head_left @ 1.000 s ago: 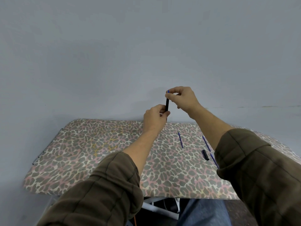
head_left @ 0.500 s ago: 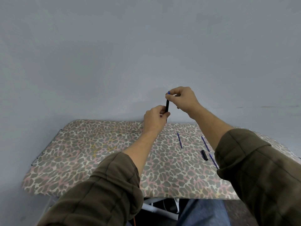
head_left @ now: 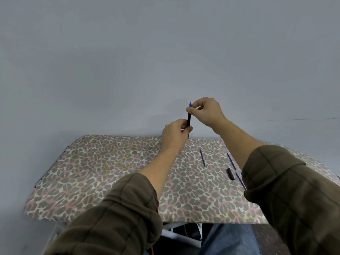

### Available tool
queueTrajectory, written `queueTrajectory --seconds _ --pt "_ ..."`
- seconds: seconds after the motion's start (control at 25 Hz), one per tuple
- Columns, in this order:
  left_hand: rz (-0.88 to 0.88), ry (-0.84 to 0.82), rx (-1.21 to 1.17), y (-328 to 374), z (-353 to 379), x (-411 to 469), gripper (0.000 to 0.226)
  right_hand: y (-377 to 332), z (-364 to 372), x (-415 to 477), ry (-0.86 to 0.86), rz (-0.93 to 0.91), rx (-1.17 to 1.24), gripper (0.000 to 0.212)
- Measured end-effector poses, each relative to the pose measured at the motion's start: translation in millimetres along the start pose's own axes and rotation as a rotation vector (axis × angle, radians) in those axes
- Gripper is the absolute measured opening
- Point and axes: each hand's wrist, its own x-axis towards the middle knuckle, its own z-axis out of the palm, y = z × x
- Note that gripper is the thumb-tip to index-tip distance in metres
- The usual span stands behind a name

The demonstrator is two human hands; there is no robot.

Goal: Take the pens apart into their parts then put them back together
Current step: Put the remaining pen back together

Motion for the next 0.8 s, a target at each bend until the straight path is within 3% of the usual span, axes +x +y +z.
queueTrajectory --seconds 0.4,0.52,0.64,0.8 --pt "0.02 -0.021 -0.002 3 4 1 0.017 2 -2 -2 0.009 0.026 0.036 0.013" --pt "0.033 -0.024 0.003 3 7 1 0.017 1 -1 -2 0.025 0.032 -0.04 0.022" --pt "0.01 -0.004 -0.001 1 6 2 0.017 1 -4 -8 -0.018 0.029 0.067 0.032" --pt "-0.012 -0.007 -0.032 -5 10 -2 0.019 12 -15 -9 0.089 0.118 0.053 0.046"
